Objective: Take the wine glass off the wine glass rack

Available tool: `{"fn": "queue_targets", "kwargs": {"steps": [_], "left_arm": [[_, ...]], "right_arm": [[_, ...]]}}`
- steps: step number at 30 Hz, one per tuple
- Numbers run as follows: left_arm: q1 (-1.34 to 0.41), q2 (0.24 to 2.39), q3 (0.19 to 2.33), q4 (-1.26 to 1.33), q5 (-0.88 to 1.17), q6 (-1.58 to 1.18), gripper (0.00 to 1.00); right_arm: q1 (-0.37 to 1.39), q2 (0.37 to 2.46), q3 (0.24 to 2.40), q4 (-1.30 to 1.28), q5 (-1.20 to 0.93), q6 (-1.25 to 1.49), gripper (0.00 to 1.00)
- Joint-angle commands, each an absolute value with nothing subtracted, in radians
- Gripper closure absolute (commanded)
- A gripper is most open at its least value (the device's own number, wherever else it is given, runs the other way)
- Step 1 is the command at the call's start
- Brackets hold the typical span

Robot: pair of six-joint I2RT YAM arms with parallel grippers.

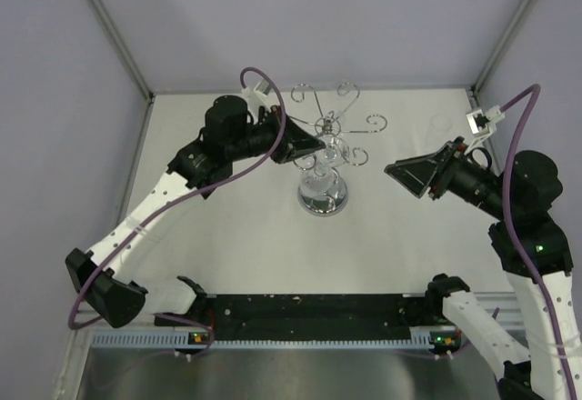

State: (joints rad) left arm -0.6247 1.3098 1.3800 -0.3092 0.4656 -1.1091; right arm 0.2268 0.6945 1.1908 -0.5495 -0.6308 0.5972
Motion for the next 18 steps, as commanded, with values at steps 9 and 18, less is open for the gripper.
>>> {"fn": "queue_targets", "kwargs": {"steps": [9, 18], "left_arm": [[-0.647, 1.086, 1.306, -0.158, 0.534, -1.121, 1.00], [-0.647, 0.965, 1.203, -0.016, 0.627, -1.169, 1.00]], "right_arm": [[0.235, 0.695, 1.187, -0.511, -0.670, 0.626, 0.48], [0.235, 0.678, 1.167, -0.511, -0.739, 0.660, 0.48]]}}
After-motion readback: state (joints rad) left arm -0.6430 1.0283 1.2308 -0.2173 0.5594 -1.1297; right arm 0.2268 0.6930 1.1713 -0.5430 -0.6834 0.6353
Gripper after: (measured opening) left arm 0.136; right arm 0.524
